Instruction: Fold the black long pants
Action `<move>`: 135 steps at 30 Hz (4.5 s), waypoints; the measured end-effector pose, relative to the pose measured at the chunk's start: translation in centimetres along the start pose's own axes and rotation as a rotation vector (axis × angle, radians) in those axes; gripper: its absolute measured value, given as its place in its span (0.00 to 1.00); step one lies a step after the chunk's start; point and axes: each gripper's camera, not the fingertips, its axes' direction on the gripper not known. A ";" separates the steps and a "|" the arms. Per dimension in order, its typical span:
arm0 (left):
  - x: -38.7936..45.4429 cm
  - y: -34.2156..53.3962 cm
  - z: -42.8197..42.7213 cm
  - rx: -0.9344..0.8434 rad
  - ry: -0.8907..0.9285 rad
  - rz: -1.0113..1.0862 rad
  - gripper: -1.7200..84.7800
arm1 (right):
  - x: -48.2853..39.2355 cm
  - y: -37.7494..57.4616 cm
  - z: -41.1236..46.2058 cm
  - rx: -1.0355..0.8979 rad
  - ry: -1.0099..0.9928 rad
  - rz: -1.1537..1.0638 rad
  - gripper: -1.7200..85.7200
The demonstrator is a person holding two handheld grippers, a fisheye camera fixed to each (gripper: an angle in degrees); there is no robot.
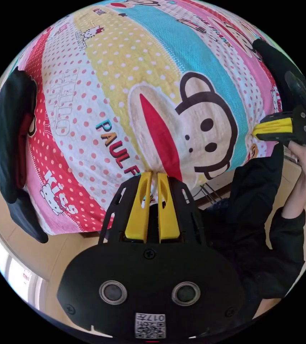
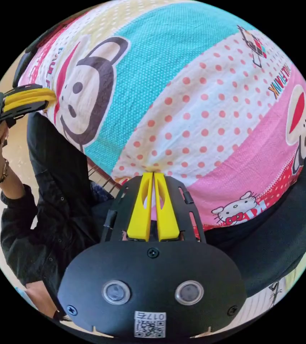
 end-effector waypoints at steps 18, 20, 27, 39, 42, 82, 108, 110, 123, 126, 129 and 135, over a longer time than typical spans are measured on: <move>-22.6 20.9 -4.9 1.000 0.417 -0.464 0.06 | 4.5 -11.4 8.6 -0.094 -0.262 -0.040 0.02; -26.8 22.5 -8.3 1.015 0.246 -0.583 0.09 | 4.9 -11.8 9.4 -0.094 -0.275 -0.050 0.02; -40.3 14.8 -12.5 0.811 0.283 -0.678 0.12 | 5.5 -12.6 11.8 -0.105 -0.252 -0.008 0.02; -18.5 6.0 -20.0 0.780 0.472 0.048 0.01 | 8.0 -9.4 14.6 -0.037 -0.262 0.012 0.02; -20.5 8.8 -19.0 0.846 0.439 -0.115 0.02 | 9.0 -7.3 15.2 0.031 -0.282 0.004 0.02; -4.9 23.2 -6.4 0.861 0.693 0.015 0.12 | 19.6 22.9 19.4 0.925 -0.501 0.158 0.02; -6.8 8.9 -12.1 1.152 0.433 -0.144 0.07 | -0.6 15.8 -18.0 1.009 -0.034 -0.218 0.16; -7.4 9.7 -11.3 1.186 0.457 -0.159 0.07 | -3.3 10.2 -19.7 0.924 0.044 -0.276 0.17; -12.0 11.5 -10.1 1.244 0.556 -0.140 0.06 | -16.5 -9.6 -22.8 0.619 0.559 -0.395 0.18; -12.6 12.2 -10.0 1.284 0.604 -0.116 0.03 | -18.0 -9.9 -23.4 0.659 0.682 -0.396 0.11; -13.7 13.2 -9.8 1.336 0.695 -0.094 0.02 | -18.3 -8.8 -25.4 0.819 0.889 -0.283 0.07; -18.8 13.5 -7.7 1.296 0.911 -0.270 0.12 | -15.4 -8.4 -32.0 0.931 0.837 -0.197 0.06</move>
